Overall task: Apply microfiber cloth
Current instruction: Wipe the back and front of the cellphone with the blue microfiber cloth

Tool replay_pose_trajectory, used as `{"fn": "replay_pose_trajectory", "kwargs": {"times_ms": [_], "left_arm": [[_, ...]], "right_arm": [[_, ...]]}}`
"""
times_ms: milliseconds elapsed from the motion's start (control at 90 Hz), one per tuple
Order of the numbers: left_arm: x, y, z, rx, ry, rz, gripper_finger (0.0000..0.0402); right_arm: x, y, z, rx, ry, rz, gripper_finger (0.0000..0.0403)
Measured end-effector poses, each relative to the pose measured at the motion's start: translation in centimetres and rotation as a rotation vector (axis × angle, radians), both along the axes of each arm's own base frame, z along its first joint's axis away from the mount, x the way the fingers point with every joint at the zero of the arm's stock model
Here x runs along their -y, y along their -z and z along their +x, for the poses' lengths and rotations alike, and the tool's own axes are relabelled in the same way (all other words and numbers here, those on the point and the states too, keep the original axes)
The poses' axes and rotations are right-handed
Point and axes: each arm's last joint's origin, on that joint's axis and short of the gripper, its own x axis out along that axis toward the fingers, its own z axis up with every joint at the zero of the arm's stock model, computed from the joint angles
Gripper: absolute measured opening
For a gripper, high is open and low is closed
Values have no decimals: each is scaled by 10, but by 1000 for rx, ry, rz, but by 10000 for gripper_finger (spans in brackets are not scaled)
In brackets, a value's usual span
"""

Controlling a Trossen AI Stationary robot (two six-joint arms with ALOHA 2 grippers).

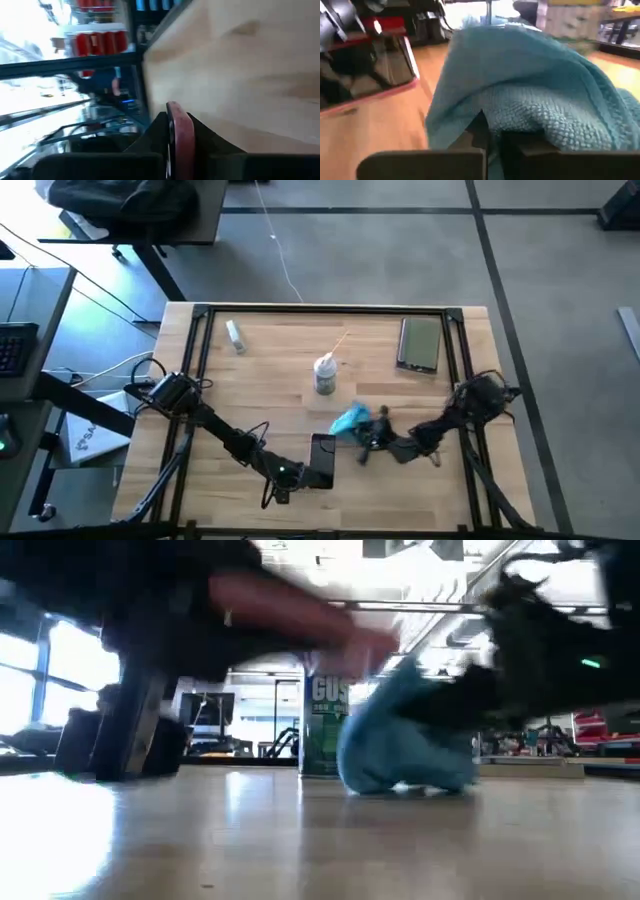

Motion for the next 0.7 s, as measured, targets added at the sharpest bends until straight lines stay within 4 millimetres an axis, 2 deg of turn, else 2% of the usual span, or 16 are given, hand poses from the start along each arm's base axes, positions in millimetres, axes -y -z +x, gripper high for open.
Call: {"fn": "replay_pose_trajectory", "kwargs": {"times_ms": [89,167,244,322,500,622,700], "left_arm": [[1,-6,1,28,1,-28,12],[0,-5,1,20,-6,-41,12],[0,-4,1,7,-13,-74,12],[-1,-4,2,-26,-37,-187,12],[-10,-6,7,-103,-177,-524,12],[-18,-7,11,-66,-315,-619,12],[-19,-8,12,-50,-340,-632,12]], "right_arm": [[-5,-20,-20,74,-33,48,0],[-7,-26,-35,69,-66,41,0],[-13,-39,-42,102,-88,65,0],[-20,-44,-47,98,-122,63,0],[-44,-67,-38,93,-175,4,0],[-63,-82,-25,24,-189,-62,0],[-68,-80,-19,-84,-174,-59,0]]}}
